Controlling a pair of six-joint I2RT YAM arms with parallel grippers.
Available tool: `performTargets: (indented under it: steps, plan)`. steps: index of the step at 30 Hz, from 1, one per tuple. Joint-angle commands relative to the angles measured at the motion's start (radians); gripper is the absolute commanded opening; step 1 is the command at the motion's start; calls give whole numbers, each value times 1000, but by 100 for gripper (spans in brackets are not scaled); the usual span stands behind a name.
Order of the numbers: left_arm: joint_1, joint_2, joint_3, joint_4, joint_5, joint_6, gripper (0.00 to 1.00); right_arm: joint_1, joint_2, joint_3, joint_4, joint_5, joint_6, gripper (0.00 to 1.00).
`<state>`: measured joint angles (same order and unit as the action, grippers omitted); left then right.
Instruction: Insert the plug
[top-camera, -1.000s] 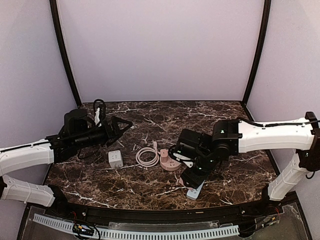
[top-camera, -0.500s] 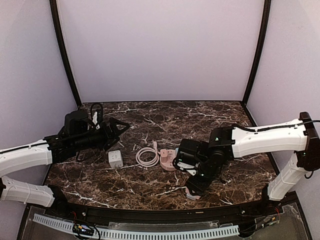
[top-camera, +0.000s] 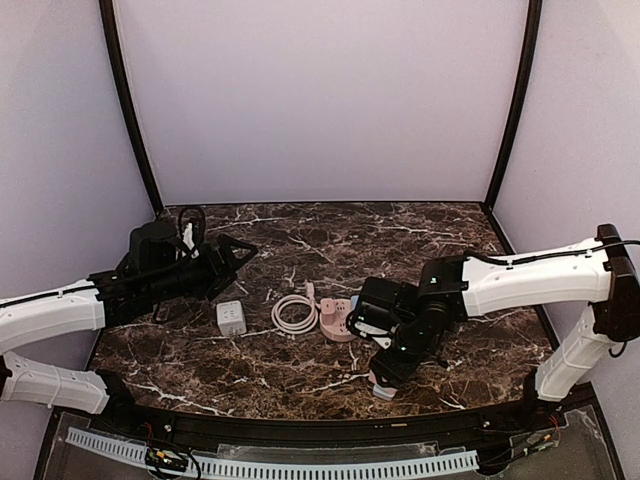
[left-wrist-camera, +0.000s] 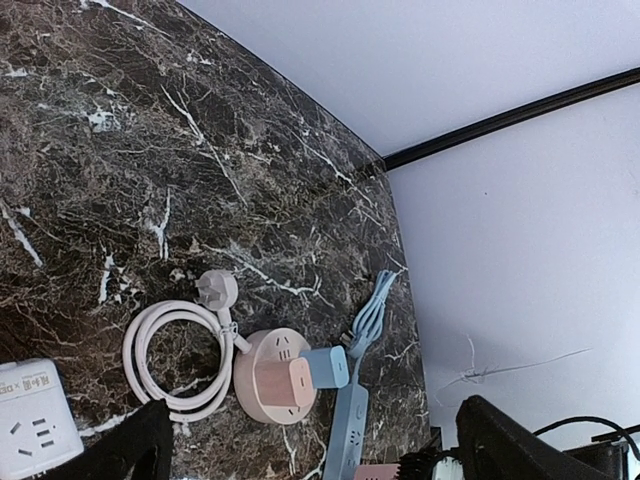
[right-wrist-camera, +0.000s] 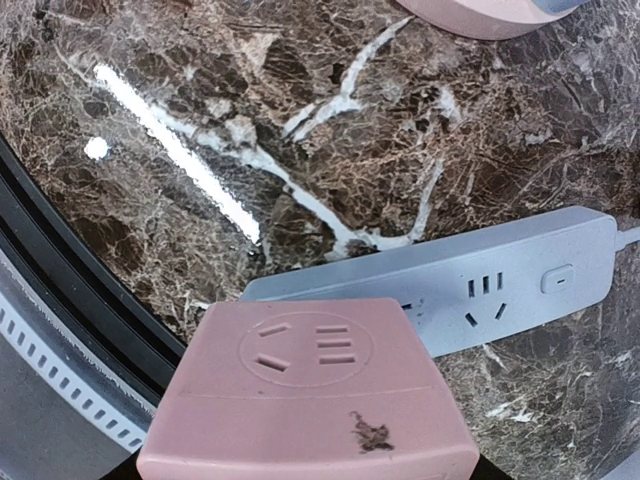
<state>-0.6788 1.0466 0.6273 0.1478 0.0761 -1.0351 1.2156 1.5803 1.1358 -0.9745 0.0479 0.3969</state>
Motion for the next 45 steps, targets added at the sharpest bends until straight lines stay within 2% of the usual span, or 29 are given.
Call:
performTargets:
  steps: [1,45]
  plan:
    - [-5,8,-21,32,-10,19,99,-15,7,-12,27,41,-9,0]
    - [-4,22,-38,75,-9,33,99,4,-46,-91,95,-79,-24,0]
